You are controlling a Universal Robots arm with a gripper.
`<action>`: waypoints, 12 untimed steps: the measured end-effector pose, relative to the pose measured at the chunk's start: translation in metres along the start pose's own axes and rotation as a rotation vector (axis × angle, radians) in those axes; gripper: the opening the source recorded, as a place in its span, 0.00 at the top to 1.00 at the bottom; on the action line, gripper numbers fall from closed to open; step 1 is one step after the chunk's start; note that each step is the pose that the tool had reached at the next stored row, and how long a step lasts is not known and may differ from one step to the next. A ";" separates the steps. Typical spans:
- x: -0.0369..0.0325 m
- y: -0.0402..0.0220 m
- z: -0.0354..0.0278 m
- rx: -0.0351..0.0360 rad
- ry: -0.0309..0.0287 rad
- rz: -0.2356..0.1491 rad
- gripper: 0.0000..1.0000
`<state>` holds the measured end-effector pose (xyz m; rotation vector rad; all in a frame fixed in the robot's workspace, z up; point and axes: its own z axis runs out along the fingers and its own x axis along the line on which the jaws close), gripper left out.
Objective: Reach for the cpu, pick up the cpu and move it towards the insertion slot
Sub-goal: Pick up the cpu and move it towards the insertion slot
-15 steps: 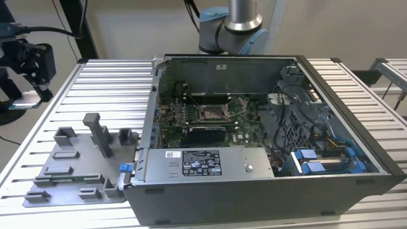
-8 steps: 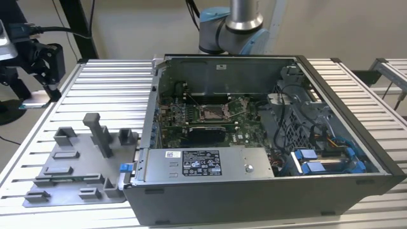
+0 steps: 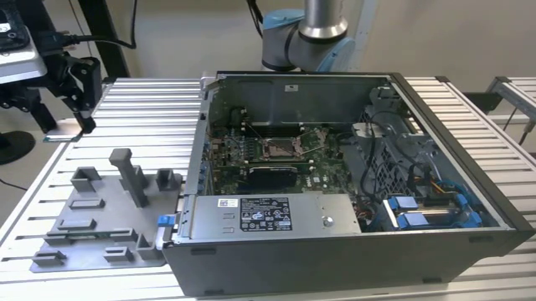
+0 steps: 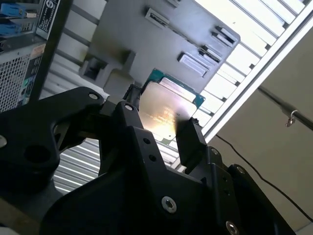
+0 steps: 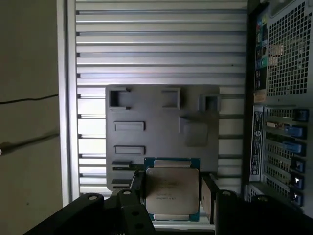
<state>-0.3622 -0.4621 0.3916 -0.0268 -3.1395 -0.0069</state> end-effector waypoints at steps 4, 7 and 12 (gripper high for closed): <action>-0.0108 0.0002 0.0000 0.0000 0.0000 0.000 1.00; -0.0193 0.0003 0.0000 0.0000 0.0000 0.000 1.00; -0.0339 0.0006 -0.0001 0.0000 0.0001 0.000 1.00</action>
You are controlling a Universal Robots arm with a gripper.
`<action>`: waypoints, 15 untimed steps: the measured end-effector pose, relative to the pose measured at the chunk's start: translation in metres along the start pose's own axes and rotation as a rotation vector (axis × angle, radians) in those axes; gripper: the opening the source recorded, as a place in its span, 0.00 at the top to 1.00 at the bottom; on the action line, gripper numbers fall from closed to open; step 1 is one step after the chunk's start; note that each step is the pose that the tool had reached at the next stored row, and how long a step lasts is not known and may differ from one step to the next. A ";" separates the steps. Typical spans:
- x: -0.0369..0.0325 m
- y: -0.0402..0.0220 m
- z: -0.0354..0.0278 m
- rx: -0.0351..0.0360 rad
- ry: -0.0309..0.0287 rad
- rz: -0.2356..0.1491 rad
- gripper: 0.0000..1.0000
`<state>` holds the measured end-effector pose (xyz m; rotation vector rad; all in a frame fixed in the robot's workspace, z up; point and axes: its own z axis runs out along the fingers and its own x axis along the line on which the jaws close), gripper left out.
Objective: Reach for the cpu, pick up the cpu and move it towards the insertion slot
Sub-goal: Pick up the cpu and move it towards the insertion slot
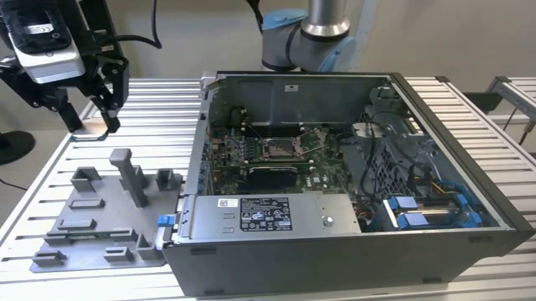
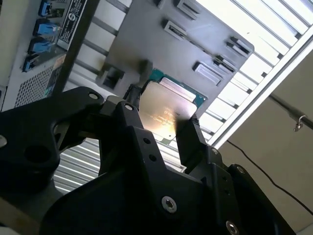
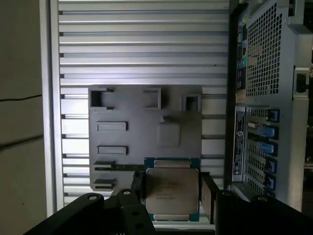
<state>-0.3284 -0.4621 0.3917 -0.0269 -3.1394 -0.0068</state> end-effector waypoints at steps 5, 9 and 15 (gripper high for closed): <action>-0.0155 0.0003 0.0000 -0.0001 -0.0001 0.000 1.00; -0.0278 0.0005 0.0000 0.0000 -0.0001 0.000 1.00; -0.0468 0.0008 0.0000 -0.0001 -0.0001 0.000 1.00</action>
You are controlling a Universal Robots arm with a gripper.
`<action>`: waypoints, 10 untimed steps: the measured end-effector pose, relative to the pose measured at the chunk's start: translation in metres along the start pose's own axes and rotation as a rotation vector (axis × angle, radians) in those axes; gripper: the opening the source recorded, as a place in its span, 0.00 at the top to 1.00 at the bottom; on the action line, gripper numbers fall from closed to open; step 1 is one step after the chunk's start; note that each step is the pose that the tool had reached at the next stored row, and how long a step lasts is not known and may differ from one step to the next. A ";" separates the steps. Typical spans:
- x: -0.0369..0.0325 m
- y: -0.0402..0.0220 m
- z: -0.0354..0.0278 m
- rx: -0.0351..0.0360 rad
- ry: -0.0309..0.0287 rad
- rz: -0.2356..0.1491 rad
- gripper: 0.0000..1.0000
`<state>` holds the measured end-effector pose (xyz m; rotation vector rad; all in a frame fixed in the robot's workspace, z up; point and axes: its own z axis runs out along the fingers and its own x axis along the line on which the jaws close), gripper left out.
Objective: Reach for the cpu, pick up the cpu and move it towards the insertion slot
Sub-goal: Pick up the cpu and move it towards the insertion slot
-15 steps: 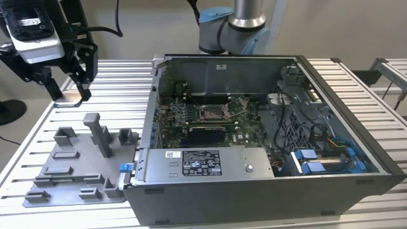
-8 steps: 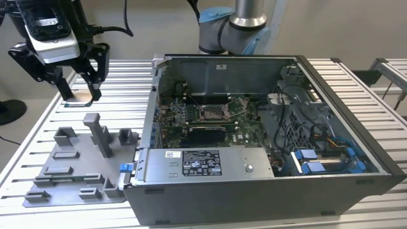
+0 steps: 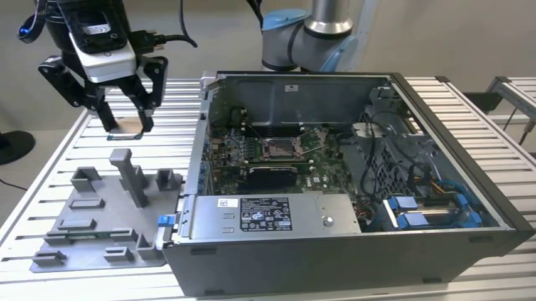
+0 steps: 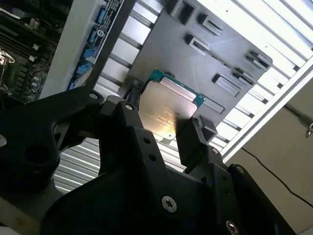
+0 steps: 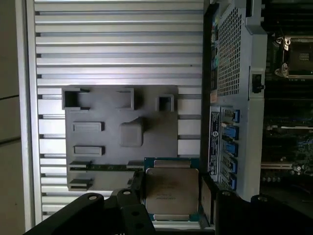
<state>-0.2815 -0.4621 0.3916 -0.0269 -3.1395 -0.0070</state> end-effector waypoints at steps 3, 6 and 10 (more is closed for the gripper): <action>-0.0097 0.0002 0.0000 0.0000 0.0000 0.000 1.00; -0.0191 0.0003 -0.0001 0.0000 0.0000 0.000 1.00; -0.0320 0.0006 -0.0001 0.0000 0.0001 0.000 1.00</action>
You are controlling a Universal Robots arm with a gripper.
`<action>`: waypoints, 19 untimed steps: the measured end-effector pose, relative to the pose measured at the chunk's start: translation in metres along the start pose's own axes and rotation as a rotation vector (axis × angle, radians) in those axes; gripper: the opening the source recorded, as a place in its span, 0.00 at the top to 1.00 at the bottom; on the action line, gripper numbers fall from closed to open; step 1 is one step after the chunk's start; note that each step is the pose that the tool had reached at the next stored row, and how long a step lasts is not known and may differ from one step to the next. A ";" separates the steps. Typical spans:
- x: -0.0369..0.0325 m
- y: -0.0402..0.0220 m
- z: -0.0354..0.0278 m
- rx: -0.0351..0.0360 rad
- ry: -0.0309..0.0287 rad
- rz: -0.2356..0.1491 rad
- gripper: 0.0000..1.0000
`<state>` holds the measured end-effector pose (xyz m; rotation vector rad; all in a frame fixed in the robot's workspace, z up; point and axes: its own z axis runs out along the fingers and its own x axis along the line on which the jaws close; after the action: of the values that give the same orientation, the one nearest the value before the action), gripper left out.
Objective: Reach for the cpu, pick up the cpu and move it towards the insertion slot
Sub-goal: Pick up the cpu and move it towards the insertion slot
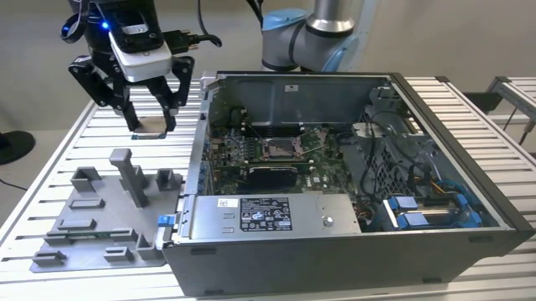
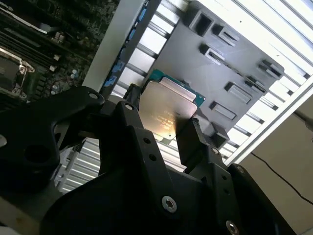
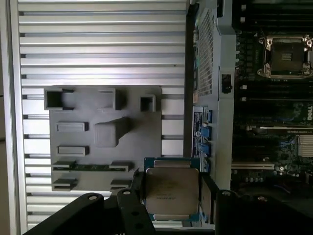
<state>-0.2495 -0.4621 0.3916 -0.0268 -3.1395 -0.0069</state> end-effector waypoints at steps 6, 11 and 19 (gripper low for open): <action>-0.0194 0.0003 0.0000 0.0000 0.0000 0.000 1.00; -0.0358 0.0006 -0.0001 0.0000 0.0000 0.000 1.00; -0.0609 0.0010 -0.0001 0.0000 0.0000 0.000 1.00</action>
<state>-0.1886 -0.4621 0.3916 -0.0268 -3.1395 -0.0069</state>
